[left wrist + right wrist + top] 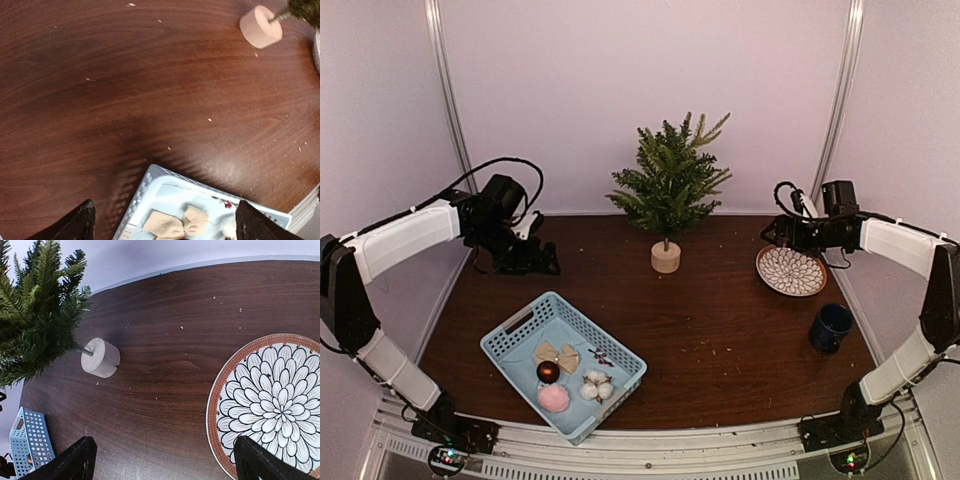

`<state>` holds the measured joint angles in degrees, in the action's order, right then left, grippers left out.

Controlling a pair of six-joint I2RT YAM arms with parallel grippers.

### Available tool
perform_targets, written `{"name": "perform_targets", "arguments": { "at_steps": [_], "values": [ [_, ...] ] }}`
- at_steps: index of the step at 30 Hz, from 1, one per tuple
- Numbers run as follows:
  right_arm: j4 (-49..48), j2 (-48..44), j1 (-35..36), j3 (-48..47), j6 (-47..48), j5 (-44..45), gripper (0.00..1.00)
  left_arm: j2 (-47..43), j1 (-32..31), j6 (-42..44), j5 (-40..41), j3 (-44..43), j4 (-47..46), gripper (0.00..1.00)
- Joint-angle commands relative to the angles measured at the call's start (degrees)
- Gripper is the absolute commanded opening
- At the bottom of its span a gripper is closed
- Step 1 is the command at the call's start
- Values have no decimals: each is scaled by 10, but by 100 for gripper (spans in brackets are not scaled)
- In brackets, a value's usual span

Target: Decorate the small christmas tree

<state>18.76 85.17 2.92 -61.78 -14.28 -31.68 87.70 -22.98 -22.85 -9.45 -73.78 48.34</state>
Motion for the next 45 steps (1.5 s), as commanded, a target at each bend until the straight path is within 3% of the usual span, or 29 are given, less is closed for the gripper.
{"name": "perform_targets", "arguments": {
  "at_steps": [1,5,11,20,28,34,37,45],
  "values": [
    [-39,-30,14,16,11,-22,100,-19,-46,21,-61,-1,32,98],
    [-43,-32,27,20,11,-26,100,-35,-75,2,-86,32,45,98],
    [-38,-27,39,20,12,-29,100,-58,-132,-54,-41,68,84,98],
    [-44,-24,51,23,8,-27,100,11,-130,-119,85,72,80,98],
    [-25,-27,57,14,16,-21,99,100,-57,-104,144,14,47,98],
    [-18,-29,57,16,18,-15,100,175,35,-19,138,-70,25,98],
    [-21,-24,58,16,13,-15,100,237,93,34,70,-127,18,98],
    [-37,-16,63,20,-1,-17,99,335,181,99,12,-273,13,97]
  ]
}}
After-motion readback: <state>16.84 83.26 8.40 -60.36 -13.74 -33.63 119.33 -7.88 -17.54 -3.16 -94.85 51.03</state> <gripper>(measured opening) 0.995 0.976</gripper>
